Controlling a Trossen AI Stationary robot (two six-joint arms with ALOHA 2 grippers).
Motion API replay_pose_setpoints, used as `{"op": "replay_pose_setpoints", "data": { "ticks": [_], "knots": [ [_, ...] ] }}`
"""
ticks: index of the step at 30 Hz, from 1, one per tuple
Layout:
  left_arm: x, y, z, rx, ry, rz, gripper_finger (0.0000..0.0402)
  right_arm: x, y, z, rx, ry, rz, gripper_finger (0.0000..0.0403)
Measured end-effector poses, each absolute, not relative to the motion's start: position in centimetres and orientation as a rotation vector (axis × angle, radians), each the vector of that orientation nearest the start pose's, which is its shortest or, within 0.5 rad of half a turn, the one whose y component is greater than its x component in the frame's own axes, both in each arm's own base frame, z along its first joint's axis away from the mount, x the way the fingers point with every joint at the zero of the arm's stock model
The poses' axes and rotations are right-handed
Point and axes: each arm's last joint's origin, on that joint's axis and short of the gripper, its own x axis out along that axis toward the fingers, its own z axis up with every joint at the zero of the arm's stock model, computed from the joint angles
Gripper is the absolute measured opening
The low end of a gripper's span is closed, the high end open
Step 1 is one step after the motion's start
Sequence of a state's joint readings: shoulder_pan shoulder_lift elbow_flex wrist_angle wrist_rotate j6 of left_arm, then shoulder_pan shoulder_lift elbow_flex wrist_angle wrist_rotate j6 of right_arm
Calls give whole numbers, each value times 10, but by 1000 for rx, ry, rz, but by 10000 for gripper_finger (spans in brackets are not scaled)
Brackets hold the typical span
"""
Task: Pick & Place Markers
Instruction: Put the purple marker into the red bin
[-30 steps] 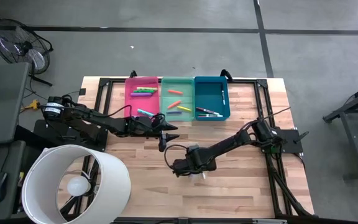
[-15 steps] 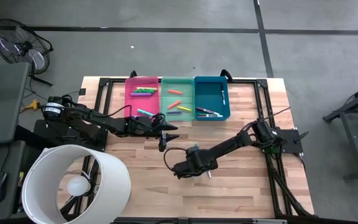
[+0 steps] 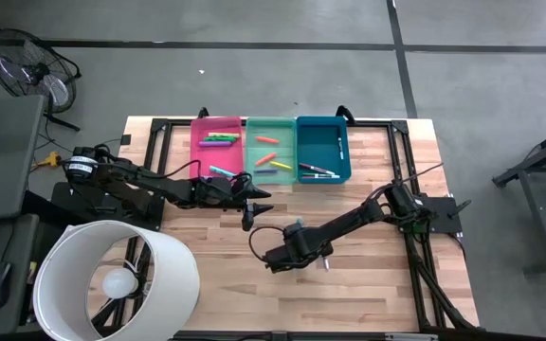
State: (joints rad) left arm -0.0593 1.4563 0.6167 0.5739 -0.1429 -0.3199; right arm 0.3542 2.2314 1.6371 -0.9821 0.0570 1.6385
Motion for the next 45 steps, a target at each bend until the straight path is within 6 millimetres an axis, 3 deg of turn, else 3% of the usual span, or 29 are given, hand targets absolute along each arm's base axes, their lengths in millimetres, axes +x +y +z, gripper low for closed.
{"op": "replay_pose_setpoints", "data": {
  "ticks": [9, 28, 33, 45],
  "knots": [
    [291, -13, 198, -291, 249, 125, 193, 392, 145, 128, 954, 1280, -1013, 65],
    [291, -13, 198, -291, 249, 125, 193, 382, 173, 132, 880, 1278, -931, 60],
    [291, -13, 198, -291, 249, 125, 193, 372, 177, 148, 879, 1265, -957, 58],
    [291, -13, 199, -292, 245, 124, 193, 335, 189, 212, 780, 1057, -981, 58]
  ]
}}
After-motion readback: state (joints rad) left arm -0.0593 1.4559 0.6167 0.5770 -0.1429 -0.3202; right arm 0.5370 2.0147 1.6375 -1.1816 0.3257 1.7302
